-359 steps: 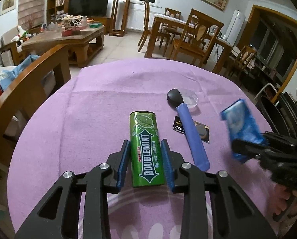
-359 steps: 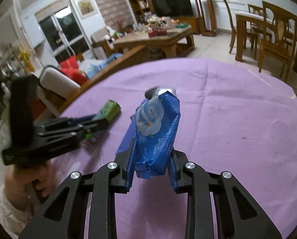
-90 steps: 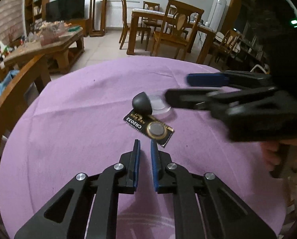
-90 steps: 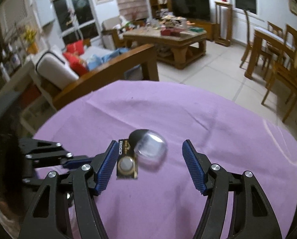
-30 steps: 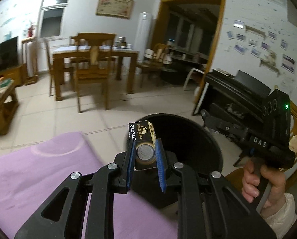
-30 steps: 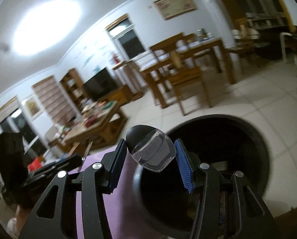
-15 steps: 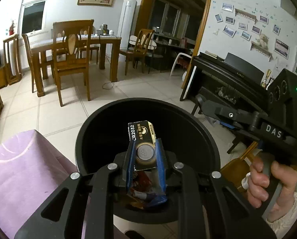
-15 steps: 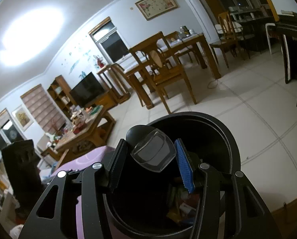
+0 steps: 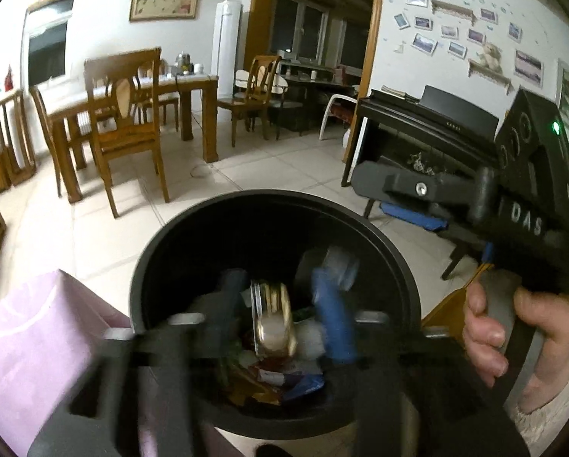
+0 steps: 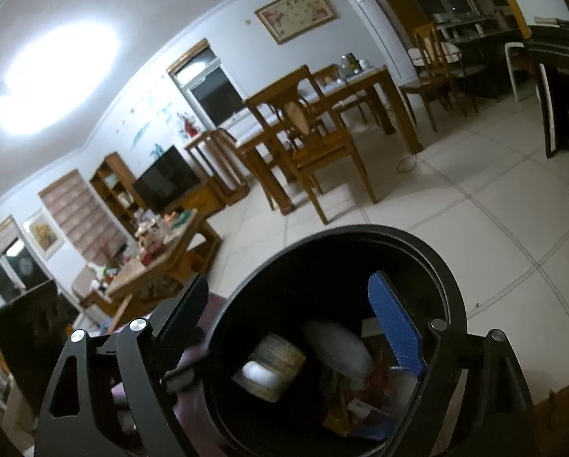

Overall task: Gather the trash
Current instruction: 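Carry the battery card and clear cap over the bin and open both grippers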

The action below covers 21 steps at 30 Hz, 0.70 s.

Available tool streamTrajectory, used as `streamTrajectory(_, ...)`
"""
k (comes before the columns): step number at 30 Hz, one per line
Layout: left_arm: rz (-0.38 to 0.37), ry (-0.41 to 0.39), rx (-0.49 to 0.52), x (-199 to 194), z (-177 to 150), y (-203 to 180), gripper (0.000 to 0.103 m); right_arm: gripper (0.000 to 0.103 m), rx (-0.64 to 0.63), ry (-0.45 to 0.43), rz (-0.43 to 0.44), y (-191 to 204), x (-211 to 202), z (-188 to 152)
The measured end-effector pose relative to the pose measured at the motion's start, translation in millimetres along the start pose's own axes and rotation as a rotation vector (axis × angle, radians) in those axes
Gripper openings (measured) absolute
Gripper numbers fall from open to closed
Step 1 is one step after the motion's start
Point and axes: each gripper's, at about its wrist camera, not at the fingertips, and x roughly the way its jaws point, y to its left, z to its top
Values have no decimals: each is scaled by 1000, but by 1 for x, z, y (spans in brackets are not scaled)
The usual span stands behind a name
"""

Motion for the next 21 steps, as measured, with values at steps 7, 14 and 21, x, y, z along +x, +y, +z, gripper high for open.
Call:
streamTrajectory(7,33,-78,95,-20,-1,-16,98,92,12,0,1,3,-3,-9)
streamTrajectory(14,31,-105,135,-39,-7,-24,98,92,13,0,2,4,-4,-11)
streamTrajectory(21,31,-130,94,-73,-15,-12,98,93,-1,11,20,29,-10,-25)
